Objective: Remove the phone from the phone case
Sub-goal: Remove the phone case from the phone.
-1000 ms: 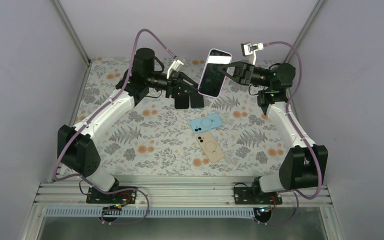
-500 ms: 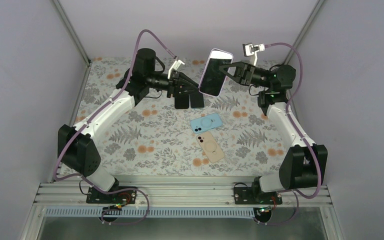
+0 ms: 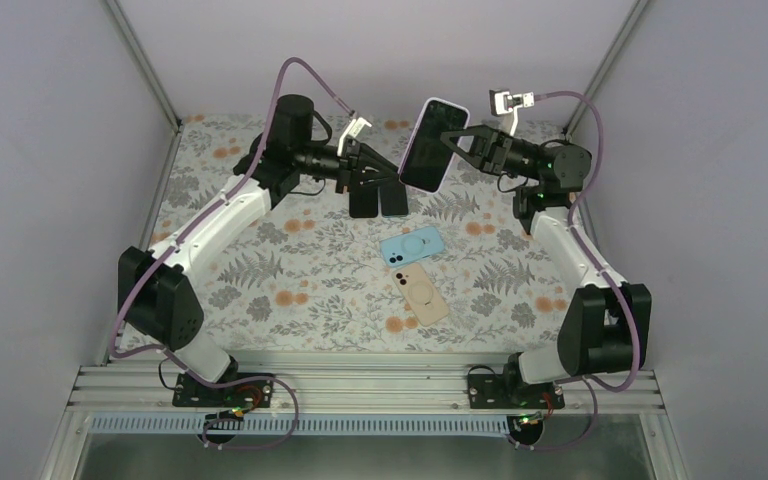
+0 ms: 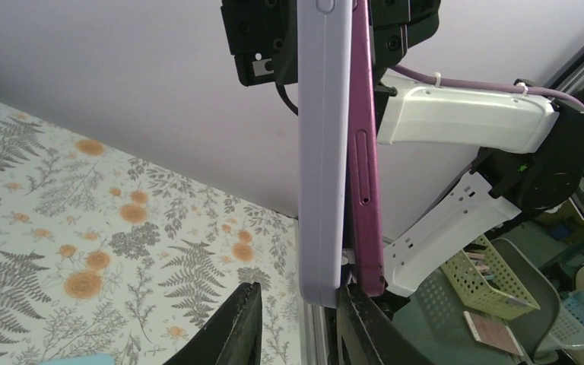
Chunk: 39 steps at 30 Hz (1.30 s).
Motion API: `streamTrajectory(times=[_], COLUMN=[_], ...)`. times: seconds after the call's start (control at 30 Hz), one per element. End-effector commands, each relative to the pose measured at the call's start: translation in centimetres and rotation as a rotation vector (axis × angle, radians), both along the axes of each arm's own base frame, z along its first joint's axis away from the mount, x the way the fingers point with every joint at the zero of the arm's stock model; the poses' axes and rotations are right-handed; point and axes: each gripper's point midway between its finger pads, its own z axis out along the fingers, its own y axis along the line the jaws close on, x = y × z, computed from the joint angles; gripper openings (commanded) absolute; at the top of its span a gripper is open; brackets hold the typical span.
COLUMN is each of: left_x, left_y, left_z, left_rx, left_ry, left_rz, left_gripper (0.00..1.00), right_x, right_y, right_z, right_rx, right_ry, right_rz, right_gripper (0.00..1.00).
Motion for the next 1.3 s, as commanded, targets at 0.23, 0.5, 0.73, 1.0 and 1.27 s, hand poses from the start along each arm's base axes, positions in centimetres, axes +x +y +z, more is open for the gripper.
streamTrajectory(times=[0.23,0.5,0.73,1.0,1.27], left_x=[5.3,5.5,4.9,4.0,1.9], left_y=[0.2,0.3,0.1,-0.2,-1.1], left_z=[-2.3,-1.3,0.1,1.0,1.4], left_rx=[0.086,0.076,0.048,0.011,-0.021], left_ry=[-0.011,-0.044,-0.072,-0.064,-0.054], left_rz=[0.219,0.223,0.19,0.123,0.028], left_gripper=[0.27,0.26,0.27,0.27,0.27], right_x=[-5.2,-6.8,-7.9,-8.5,-7.3], right_y=[3.1,4.2,4.7,5.7,7.7], right_z=[0.1,-1.6,-3.0,-4.7,-6.2], right_rx=[-0.027,-0.073,-0.103,-0.139,-0.199], right_ry=[-0.043,-0.054,-0.047,-0.056,-0.042], right_rz=[0.181,0.257,0.301,0.354,0.367], right_gripper=[0.04,0.04,0.04,0.04,0.04])
